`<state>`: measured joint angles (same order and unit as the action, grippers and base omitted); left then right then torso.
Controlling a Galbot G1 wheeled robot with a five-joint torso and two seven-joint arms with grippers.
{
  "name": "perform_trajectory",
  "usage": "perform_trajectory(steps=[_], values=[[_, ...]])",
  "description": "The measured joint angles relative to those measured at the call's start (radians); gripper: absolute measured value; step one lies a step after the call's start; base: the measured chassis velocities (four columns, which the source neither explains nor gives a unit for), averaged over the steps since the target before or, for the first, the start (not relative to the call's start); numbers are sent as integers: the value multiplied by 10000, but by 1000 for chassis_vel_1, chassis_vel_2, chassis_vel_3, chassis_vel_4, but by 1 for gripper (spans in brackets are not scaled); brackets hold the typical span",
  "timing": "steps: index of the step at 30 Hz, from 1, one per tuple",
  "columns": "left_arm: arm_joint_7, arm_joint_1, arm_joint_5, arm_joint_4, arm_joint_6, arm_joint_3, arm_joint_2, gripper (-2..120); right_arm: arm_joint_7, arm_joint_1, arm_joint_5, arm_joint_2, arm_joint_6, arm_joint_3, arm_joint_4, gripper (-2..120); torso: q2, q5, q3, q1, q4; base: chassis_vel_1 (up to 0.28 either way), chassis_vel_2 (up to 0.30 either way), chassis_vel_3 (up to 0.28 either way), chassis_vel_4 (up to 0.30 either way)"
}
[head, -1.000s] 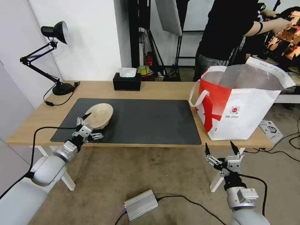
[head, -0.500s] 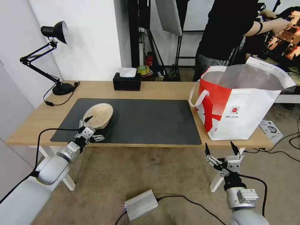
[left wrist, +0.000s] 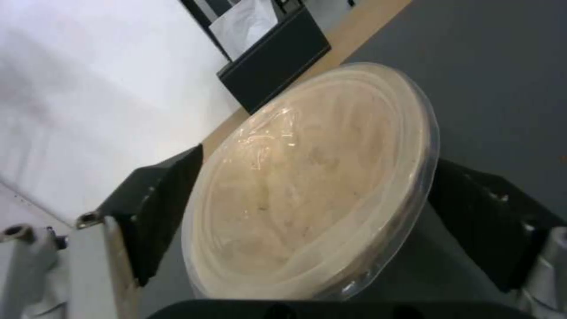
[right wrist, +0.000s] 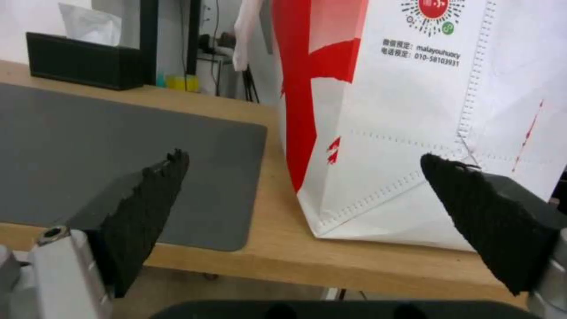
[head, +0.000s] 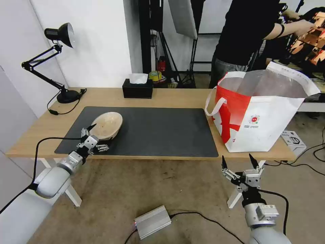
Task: Pick up the trash from the table and place it into the takeout bag.
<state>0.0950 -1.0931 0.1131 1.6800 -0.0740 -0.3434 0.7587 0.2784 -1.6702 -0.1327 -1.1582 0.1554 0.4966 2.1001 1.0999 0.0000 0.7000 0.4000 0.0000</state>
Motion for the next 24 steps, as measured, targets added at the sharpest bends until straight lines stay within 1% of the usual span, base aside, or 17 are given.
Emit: perform_trajectory(steps=[1, 2, 5, 6, 8, 9, 10, 11, 13, 14, 18, 19, 22, 23, 24], values=[[0, -3, 0, 2, -3, -1, -1, 86, 0, 0, 2, -4, 0, 0, -1, 100, 0, 0, 0, 0, 0, 0, 0, 0, 0], [0, -3, 0, 2, -3, -1, -1, 86, 0, 0, 2, -4, 0, 0, -1, 100, 0, 0, 0, 0, 0, 0, 0, 0, 0], [1, 2, 6, -11, -16, 3, 0, 72, 1, 2, 15, -31, 1, -9, -11, 100, 0, 0, 0, 0, 0, 0, 0, 0, 0], [1, 2, 6, -11, -16, 3, 0, 72, 1, 2, 15, -31, 1, -9, -11, 100, 0, 0, 0, 0, 0, 0, 0, 0, 0], [4, 30, 12, -37, -21, 40, 19, 61, 2, 3, 25, -47, 3, -19, -24, 100, 0, 0, 0, 0, 0, 0, 0, 0, 0], [4, 30, 12, -37, -21, 40, 19, 61, 2, 3, 25, -47, 3, -19, -24, 100, 0, 0, 0, 0, 0, 0, 0, 0, 0], [5, 39, 12, -46, -22, 52, 27, 58, 2, 2, 26, -49, 4, -23, -27, 100, 0, 0, 0, 0, 0, 0, 0, 0, 0], [7, 60, 13, -70, -26, 78, 47, 51, 2, 3, 29, -54, 6, -30, -32, 100, 0, 0, 0, 0, 0, 0, 0, 0, 0], [17, 80, 16, -101, -35, 113, 71, 42, 3, 10, 33, -56, 8, -33, -40, 100, 0, 0, 0, 0, 0, 0, 0, 0, 0], [17, 80, 16, -101, -35, 113, 71, 42, 3, 10, 33, -56, 8, -33, -40, 100, 0, 0, 0, 0, 0, 0, 0, 0, 0], [73, 119, 24, -157, -54, 172, 102, 26, 6, 25, 34, -57, 11, -34, -62, 100, 0, 0, 0, -1, 0, 0, 0, 0, 0], [73, 119, 24, -157, -54, 172, 102, 26, 6, 25, 34, -57, 11, -34, -62, 100, 0, 0, 0, -1, 0, 0, 0, 0, 0], [137, 166, 41, -263, -69, 228, 145, 10, 11, 40, 40, -58, 14, -33, -88, 100, 0, 0, 0, -1, 0, 0, 0, 0, 0], [137, 166, 41, -263, -69, 228, 145, 10, 11, 40, 40, -58, 14, -33, -88, 100, 0, 0, 0, -1, 0, 0, 0, 0, 0], [152, 174, 52, -287, -82, 241, 162, 5, 13, 46, 41, -58, 15, -33, -99, 100, 0, 0, 0, -1, 0, 0, 0, 0, 0]])
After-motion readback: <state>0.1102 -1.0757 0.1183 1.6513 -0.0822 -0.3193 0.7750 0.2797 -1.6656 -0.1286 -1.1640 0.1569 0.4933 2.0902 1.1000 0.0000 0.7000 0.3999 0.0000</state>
